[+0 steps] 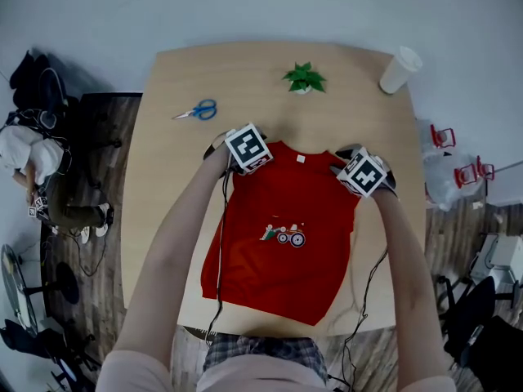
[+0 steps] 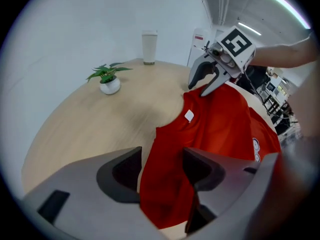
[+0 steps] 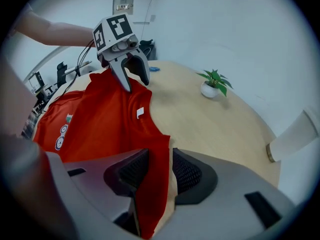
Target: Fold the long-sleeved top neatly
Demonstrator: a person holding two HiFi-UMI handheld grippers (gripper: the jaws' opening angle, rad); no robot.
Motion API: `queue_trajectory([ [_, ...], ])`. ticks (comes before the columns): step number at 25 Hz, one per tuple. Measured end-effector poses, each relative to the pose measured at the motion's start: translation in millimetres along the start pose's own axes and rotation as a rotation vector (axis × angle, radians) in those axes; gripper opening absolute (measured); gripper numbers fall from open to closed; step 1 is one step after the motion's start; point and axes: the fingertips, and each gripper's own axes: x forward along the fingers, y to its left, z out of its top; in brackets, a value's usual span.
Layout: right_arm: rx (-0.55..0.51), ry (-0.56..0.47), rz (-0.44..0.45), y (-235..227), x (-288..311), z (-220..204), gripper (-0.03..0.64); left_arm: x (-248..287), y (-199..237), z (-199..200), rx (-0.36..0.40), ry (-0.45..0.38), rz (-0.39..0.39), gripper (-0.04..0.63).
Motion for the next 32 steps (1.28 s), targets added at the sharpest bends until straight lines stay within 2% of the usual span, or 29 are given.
queue_trajectory([
  [3, 0.028, 0.003, 0.031, 2, 6, -4, 0.156, 9, -6, -6, 0.034, 0.050, -0.037, 0.229],
  [7, 0.027, 0.012, 0.057, 5, 8, -5, 0.125, 12, -11, -7, 0.048, 0.055, -0.057, 0.179],
  [11, -0.014, 0.017, 0.069, 9, 7, -5, 0.045, 11, -18, -8, 0.075, 0.058, -0.071, 0.064],
  [13, -0.026, 0.012, 0.053, 4, 4, -4, 0.041, 9, -16, -6, 0.103, 0.058, -0.056, 0.040],
  [15, 0.001, -0.009, 0.013, -9, -2, 0, 0.039, 3, -4, 4, 0.112, 0.028, 0.004, 0.037],
  [19, 0.050, -0.072, -0.137, -49, -28, 20, 0.037, -25, 26, 48, 0.121, -0.115, 0.176, 0.035],
  [22, 0.056, -0.129, -0.216, -67, -59, 41, 0.037, -55, 35, 74, 0.143, -0.193, 0.262, 0.034],
  [27, 0.036, -0.193, -0.217, -46, -103, 60, 0.037, -93, 16, 77, 0.196, -0.237, 0.282, 0.034],
  [32, 0.018, -0.240, -0.145, 12, -135, 60, 0.037, -124, -35, 54, 0.246, -0.264, 0.227, 0.034],
])
